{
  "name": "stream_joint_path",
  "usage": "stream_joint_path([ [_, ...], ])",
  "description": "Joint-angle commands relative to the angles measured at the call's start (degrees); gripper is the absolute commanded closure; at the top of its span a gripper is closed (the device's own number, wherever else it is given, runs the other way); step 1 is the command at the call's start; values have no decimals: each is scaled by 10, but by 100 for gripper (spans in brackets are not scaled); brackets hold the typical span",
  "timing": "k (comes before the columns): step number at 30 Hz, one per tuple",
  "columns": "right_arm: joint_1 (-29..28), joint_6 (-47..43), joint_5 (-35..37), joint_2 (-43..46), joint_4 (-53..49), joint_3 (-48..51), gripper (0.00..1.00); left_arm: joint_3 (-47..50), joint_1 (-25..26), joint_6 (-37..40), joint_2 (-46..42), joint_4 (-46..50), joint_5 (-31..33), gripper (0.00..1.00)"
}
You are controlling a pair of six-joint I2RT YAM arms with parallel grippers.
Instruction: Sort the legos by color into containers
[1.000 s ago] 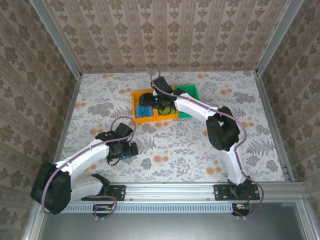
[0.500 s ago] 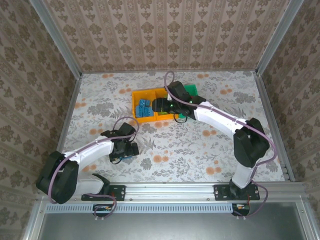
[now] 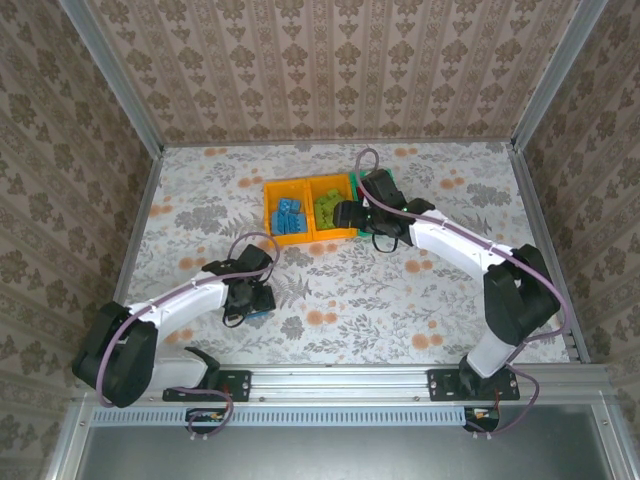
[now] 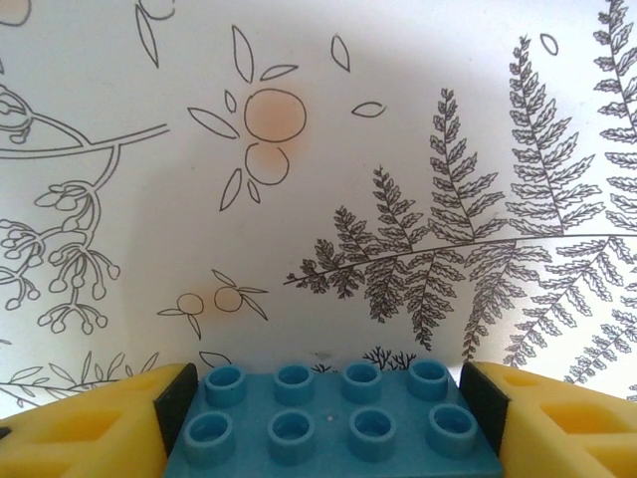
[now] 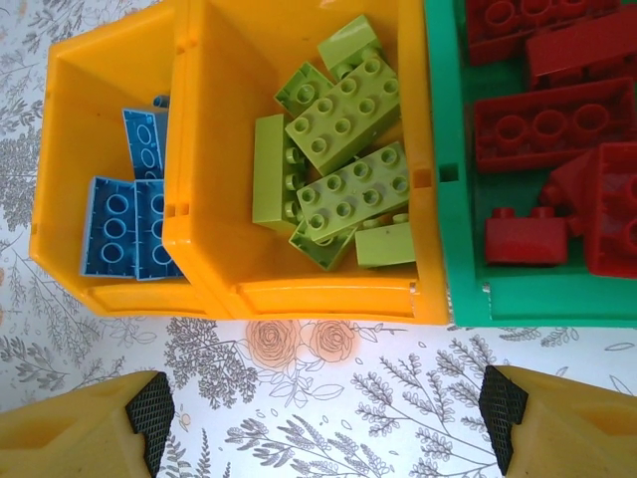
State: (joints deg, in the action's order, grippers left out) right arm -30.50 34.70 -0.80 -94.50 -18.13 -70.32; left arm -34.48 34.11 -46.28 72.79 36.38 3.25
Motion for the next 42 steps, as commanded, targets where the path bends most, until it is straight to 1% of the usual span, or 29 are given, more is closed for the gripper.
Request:
stream_joint_path([
  [1, 6, 6, 17, 21, -5, 15, 16, 4, 3, 6, 7, -10, -4, 34],
  [7, 14, 7, 29, 37, -14, 30, 16, -31, 0, 25, 21, -19, 4, 34],
  [12, 31, 5, 45, 63, -24, 59, 15, -112, -21, 78, 54, -21, 1, 34],
  [20, 33, 7, 93, 144, -52, 171, 15, -294, -65, 160, 143, -37, -15, 34],
  [24, 34, 27, 117, 210, -60, 235, 13, -388, -76, 194, 211, -48, -25, 33],
  [26, 35, 38, 123, 237, -62, 260, 12, -430, -76, 205, 245, -51, -43, 33],
  [27, 35, 43, 127, 250, -64, 271, 12, -449, -93, 211, 264, -53, -48, 32],
  [32, 36, 59, 148, 304, -79, 302, 10, -511, -112, 228, 336, -71, -81, 32],
  [36, 37, 63, 163, 336, -97, 312, 8, -535, -123, 228, 366, -81, -99, 32],
  [39, 38, 66, 169, 354, -102, 321, 6, -539, -125, 227, 371, -95, -123, 27],
  [42, 39, 68, 174, 365, -99, 333, 4, -527, -121, 229, 360, -116, -138, 14],
])
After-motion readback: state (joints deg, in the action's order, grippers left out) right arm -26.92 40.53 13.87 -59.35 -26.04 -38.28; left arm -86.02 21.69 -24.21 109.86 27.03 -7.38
